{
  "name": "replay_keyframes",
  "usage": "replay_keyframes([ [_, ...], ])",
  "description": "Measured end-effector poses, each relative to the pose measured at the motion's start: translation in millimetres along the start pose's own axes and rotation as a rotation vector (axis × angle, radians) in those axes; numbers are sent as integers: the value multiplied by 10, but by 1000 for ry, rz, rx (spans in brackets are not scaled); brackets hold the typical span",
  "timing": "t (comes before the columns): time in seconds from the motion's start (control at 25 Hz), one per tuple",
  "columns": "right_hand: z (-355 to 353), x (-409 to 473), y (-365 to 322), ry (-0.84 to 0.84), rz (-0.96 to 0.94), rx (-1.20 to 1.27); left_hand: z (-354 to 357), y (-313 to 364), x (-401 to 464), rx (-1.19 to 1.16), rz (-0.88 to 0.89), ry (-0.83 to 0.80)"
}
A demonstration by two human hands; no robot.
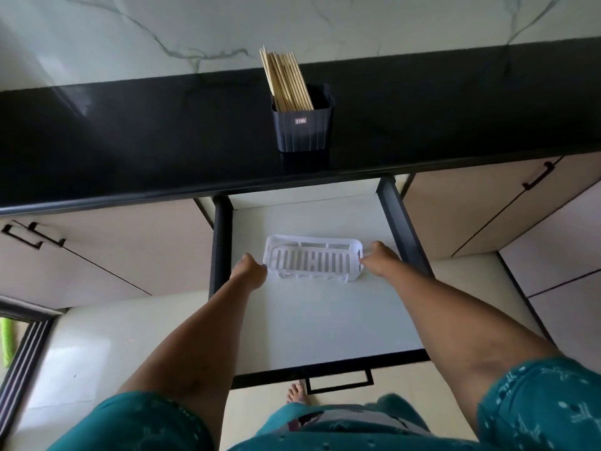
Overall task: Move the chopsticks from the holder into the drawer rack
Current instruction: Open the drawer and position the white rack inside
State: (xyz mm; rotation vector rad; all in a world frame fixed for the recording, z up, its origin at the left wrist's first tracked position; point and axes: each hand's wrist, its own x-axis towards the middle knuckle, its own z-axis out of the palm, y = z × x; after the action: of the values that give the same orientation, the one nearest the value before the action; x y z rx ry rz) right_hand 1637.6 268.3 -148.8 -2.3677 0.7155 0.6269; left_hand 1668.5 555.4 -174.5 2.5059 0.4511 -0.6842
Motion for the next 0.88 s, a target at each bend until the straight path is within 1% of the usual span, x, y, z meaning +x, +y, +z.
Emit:
replay_keyframes([
  [0.16, 230, 296, 87, -68, 170, 201, 202, 139, 266, -38, -25, -78],
  [0.24, 338, 416, 99, -114, 189, 233, 302, 181, 359, -121, -60, -78],
  [0.32, 398, 515, 65, -109, 159, 171, 394, 177, 403, -204, -93, -26],
  [0.4, 400, 600, 3, -58, 123, 83, 496, 129, 396, -225, -123, 29],
  [0.48, 376, 666, -49, -48, 92, 42, 572, 87, 360, -224, -136, 57],
  [0.6, 343, 738, -65, -58, 88, -9, 615, 57, 360, -211, -126, 44],
  [0.68, 359, 760, -63, -64, 107, 10, 591, 61, 401, -177, -108, 23],
  [0.76, 406, 751, -80, -2, 139, 72, 547, 52, 412, -127, -96, 19],
  [0.8, 423, 733, -90, 81, 145, 97, 529, 42, 410, -80, -83, 53],
  [0.88, 409, 687, -144, 298, 65, 68, 434, 93, 374, 0, -50, 180],
])
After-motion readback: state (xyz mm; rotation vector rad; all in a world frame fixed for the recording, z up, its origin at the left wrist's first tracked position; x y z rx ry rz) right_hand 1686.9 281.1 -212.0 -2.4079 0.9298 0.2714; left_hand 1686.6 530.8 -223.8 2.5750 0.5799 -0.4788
